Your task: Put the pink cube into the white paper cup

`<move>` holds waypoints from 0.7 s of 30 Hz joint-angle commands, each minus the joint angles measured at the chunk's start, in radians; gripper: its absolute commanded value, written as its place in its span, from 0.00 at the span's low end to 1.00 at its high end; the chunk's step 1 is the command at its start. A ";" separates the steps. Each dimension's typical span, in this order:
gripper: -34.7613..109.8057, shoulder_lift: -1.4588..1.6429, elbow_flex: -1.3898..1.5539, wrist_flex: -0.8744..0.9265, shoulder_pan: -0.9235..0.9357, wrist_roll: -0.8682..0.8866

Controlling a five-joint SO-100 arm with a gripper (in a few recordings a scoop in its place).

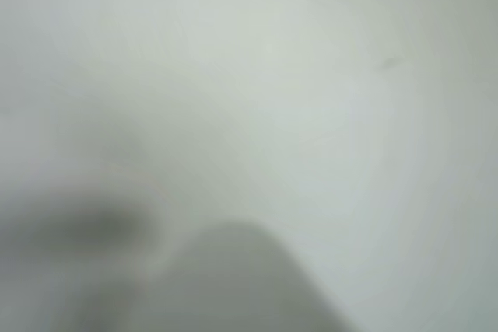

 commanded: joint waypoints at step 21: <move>0.24 0.213 -0.006 0.015 -0.187 0.058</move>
